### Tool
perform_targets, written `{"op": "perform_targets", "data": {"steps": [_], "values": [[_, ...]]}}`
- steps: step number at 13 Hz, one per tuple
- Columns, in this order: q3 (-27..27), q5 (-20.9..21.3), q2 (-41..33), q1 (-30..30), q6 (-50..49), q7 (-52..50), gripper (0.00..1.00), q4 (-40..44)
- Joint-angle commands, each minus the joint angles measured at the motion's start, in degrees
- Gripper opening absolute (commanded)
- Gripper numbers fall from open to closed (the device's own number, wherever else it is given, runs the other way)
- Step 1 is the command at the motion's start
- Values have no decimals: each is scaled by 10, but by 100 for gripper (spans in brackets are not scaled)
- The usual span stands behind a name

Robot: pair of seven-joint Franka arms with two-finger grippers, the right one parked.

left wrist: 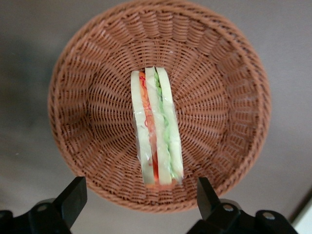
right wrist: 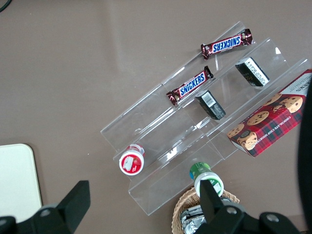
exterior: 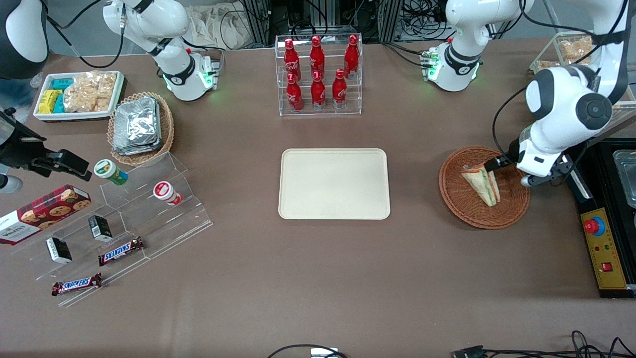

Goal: Place sandwich from basket to tray
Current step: 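Move the left gripper down over the wrapped sandwich in the wicker basket, then close the left gripper on the wrapped sandwich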

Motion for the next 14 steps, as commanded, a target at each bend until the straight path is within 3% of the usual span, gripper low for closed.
{"op": "perform_targets", "data": {"steps": [1, 7, 8, 12, 13, 14], "values": [[-3, 7, 33, 3, 34, -16, 100, 2], [-4, 28, 102, 0, 92, -50, 99, 2], [-4, 28, 110, 0, 93, -50, 94, 4], [-4, 36, 111, -1, 93, -50, 22, 4], [-4, 36, 110, -2, 93, -49, 8, 4], [-4, 36, 110, -2, 89, -46, 0, 9]]}}
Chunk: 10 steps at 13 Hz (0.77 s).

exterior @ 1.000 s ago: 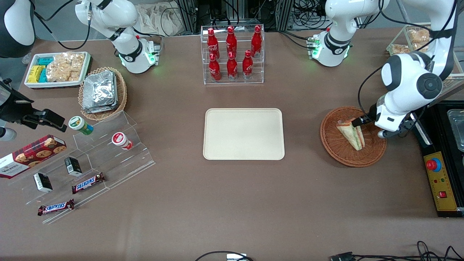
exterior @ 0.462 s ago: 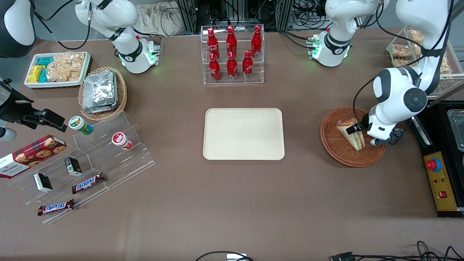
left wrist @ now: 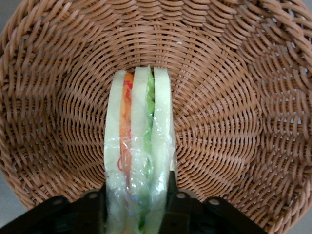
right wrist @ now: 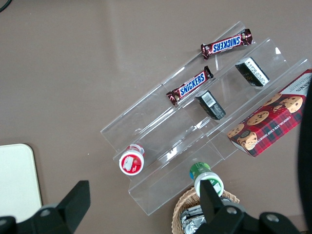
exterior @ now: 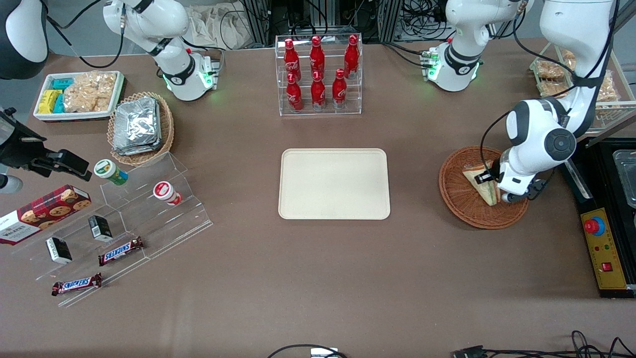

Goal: Place sandwich from basket to tray
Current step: 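Close the left gripper on the wrapped sandwich, then lift the sandwich up out of the basket with the left gripper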

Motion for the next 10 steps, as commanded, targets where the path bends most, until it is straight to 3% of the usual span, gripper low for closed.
{"op": "perform_targets", "data": {"steps": [1, 6, 10], "values": [[-2, 12, -6, 0, -3, -10, 0, 11], [-15, 18, -104, -4, -182, -7, 0, 77], [-62, 27, -138, -4, -463, 7, 0, 282]]}}
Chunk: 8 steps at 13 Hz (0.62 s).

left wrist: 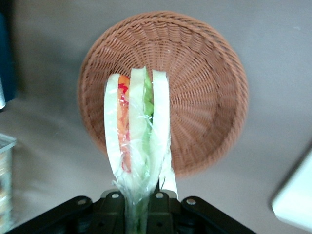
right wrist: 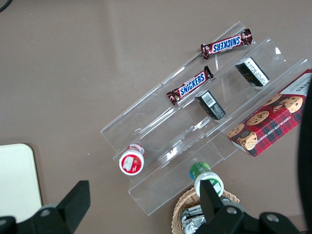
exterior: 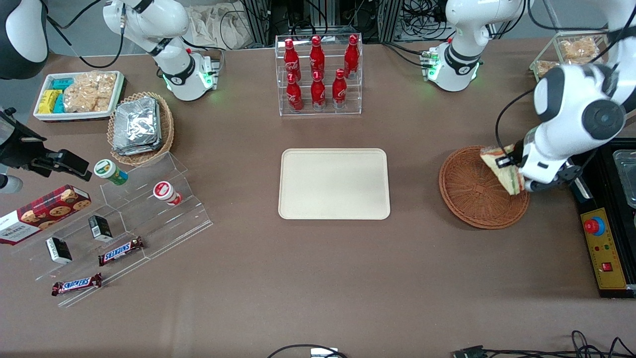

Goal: Place sandwich from basket to tray
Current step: 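Lift the sandwich up out of the basket with the left gripper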

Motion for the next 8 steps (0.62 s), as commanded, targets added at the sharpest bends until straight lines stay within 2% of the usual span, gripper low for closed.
{"op": "perform_targets", "data": {"steps": [1, 3, 6, 8], "values": [[-24, 8, 5, -5, -161, 16, 0, 158], [-38, 5, 5, -8, -206, 37, 0, 221], [-64, 2, 6, -9, -222, 110, 0, 248], [-127, -6, 13, -9, -223, 99, 0, 270]]}}
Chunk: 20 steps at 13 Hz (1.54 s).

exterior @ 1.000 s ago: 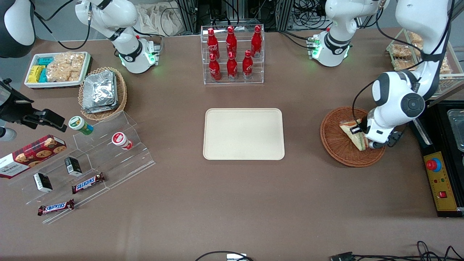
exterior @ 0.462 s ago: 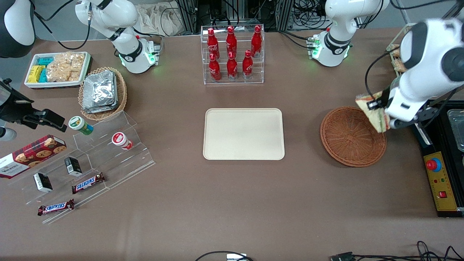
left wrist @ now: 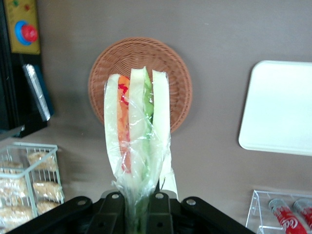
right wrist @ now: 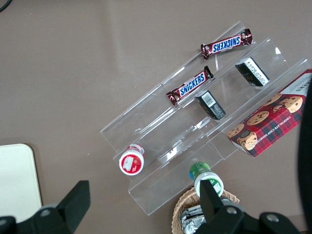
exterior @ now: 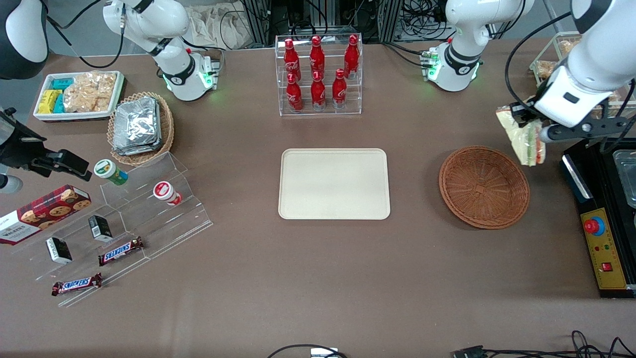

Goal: Place sandwich from basket to tray
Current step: 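Carry the sandwich with the left gripper over the cream tray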

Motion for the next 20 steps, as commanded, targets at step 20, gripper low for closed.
{"op": "perform_targets", "data": {"steps": [20], "values": [[-285, 167, 282, -46, 338, -335, 0, -130]]}}
